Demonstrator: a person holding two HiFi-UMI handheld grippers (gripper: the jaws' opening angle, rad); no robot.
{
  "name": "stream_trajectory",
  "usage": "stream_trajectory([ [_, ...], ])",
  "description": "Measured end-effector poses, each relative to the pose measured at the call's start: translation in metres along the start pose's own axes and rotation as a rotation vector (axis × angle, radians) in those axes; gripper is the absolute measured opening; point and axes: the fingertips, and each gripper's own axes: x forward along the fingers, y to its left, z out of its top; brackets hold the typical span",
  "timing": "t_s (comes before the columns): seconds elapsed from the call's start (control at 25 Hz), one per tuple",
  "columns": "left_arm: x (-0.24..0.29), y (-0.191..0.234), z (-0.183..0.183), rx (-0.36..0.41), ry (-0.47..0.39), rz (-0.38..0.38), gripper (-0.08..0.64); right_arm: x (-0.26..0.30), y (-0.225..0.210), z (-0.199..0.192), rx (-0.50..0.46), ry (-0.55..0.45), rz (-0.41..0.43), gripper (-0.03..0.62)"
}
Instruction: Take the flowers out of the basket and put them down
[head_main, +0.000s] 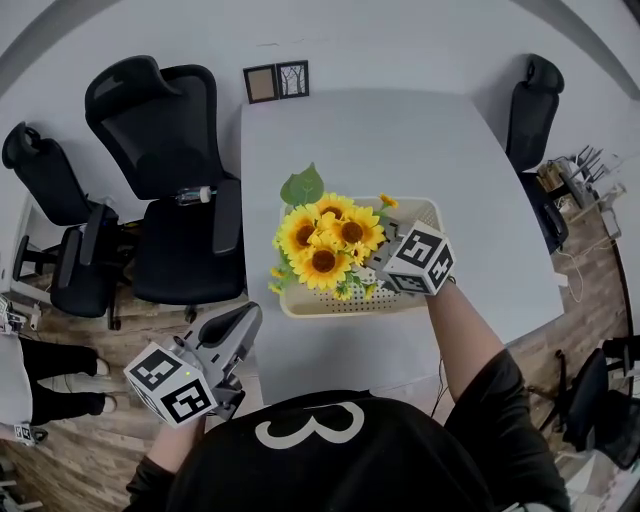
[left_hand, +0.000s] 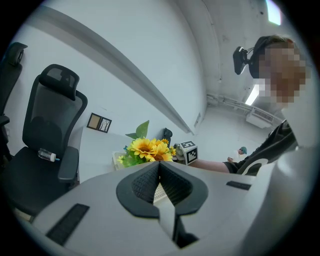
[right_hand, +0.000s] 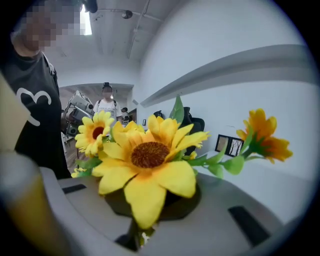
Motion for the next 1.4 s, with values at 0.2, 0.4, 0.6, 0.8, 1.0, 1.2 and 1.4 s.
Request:
stream_trajectory([
  [0.2,-0.006,-0.004,0.003,0.021,0.002,-0.029,0.012,-0.015,0.009,0.029,-0.007,-0.066,-0.047,0.038],
  [0.4,-0.006,-0.011,0.004,0.041,0.028,-0.091,0.012,-0.036,0.017,0.048,0.015,-0.127,-0.114,0.038],
  [0.6,0.0,-0.022,0.004,0.072,0.055,-0.177,0.012,-0.065,0.021,0.05,0.042,-0.149,-0.21,0.038],
  [0.8,0.013,-0.046,-0.001,0.095,0.074,-0.262,0.012,-0.114,0.029,0.046,0.065,-0.166,-0.324,0.039],
  [1.0,0.041,-0.09,-0.01,0.107,0.102,-0.338,0.012,-0.185,0.029,0.034,0.084,-0.183,-0.439,0.04],
  [1.2,0.045,-0.081,-0.011,0.105,0.116,-0.395,0.012,-0.199,0.028,0.031,0.105,-0.184,-0.546,0.04],
  [1.4,0.065,-0.093,-0.018,0.097,0.123,-0.44,0.012,-0.237,0.024,0.012,0.136,-0.185,-0.634,0.04],
])
